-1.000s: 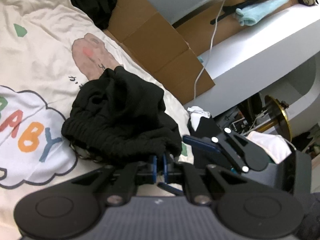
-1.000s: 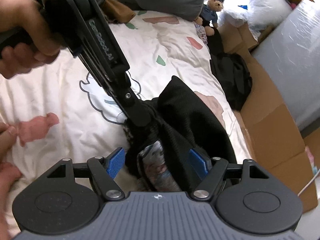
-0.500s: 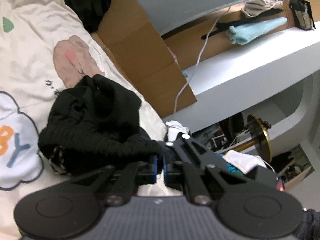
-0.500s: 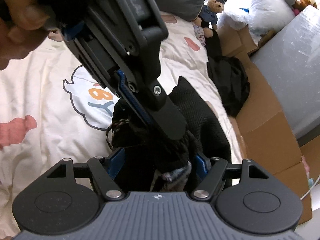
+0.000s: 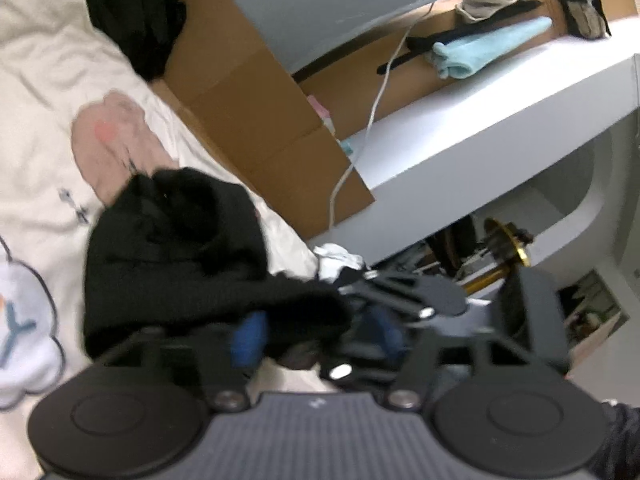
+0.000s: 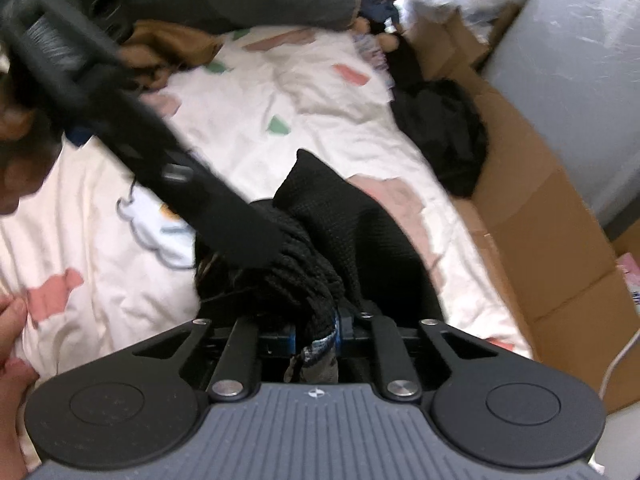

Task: Fold clothes
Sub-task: 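Close the right tool on the black garment beside the left tool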

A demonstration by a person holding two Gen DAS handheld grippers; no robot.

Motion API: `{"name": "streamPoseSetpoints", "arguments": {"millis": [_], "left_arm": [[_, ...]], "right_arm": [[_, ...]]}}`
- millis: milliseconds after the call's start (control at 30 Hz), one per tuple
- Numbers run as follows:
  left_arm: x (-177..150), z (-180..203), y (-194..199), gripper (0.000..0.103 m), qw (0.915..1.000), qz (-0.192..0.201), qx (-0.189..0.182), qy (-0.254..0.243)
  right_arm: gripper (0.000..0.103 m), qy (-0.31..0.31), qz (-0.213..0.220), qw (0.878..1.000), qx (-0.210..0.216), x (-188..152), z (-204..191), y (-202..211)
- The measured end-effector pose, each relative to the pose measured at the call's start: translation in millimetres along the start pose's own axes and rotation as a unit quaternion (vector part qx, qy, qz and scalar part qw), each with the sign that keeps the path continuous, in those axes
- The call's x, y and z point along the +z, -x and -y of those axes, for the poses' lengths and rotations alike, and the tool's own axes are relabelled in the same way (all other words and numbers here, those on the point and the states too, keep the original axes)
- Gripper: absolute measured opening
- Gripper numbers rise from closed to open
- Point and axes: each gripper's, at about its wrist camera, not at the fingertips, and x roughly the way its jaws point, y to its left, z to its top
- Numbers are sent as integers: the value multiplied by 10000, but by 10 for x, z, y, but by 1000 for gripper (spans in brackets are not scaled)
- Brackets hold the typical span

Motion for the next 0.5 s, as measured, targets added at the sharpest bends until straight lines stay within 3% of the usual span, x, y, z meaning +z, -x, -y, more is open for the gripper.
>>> {"name": "streamPoseSetpoints", "arguments": {"millis": [133, 267, 367, 500], "left_arm": [[55, -13, 190, 73, 9991, 383, -155, 4], [45, -131, 287, 74, 9982, 558, 136, 155], [-15, -198, 263, 74, 9981, 485, 295, 222], [-178, -127, 88, 74, 9992, 48, 388, -58]], "right_arm": [[16, -169, 221, 9994, -203, 115, 276, 235], [16, -248, 449, 9979, -406, 176, 462, 484], [16, -345, 592, 9961, -547, 209, 605, 682], [16, -471, 723, 9939, -688, 225, 734, 909]]}}
